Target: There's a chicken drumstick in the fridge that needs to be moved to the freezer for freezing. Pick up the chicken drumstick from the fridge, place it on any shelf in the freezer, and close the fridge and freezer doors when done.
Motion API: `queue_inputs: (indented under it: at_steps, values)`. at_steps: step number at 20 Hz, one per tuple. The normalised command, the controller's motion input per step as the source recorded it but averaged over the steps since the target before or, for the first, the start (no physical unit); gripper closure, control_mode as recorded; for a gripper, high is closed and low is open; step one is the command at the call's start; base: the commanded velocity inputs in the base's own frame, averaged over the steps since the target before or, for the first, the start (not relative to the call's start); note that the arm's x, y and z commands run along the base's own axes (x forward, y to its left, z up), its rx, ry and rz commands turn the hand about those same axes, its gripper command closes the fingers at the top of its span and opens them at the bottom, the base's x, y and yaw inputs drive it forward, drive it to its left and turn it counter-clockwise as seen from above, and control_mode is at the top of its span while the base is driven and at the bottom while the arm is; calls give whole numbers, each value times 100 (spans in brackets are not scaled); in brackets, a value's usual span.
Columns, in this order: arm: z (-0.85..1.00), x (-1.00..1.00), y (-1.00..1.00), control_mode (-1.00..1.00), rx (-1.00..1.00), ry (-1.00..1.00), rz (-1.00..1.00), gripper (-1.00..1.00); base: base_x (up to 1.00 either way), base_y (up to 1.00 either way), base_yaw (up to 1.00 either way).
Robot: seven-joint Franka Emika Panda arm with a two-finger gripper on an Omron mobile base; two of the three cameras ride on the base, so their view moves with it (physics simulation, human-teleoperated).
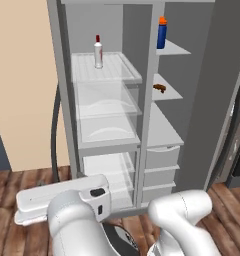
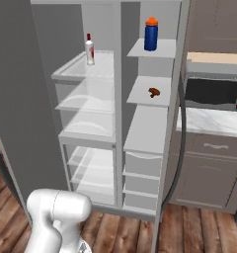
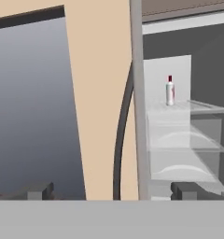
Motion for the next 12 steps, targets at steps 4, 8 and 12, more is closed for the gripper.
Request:
queue_inputs:
  at_steps: [4, 8, 12]
  values:
    - [-47, 61, 16, -100, 2, -1, 0, -100, 0, 0, 0]
    - [-45, 57, 22, -100, 0, 0, 0, -100, 0, 0, 0]
    - [-29, 20, 34, -100, 0, -2, 0, -100, 0, 0, 0]
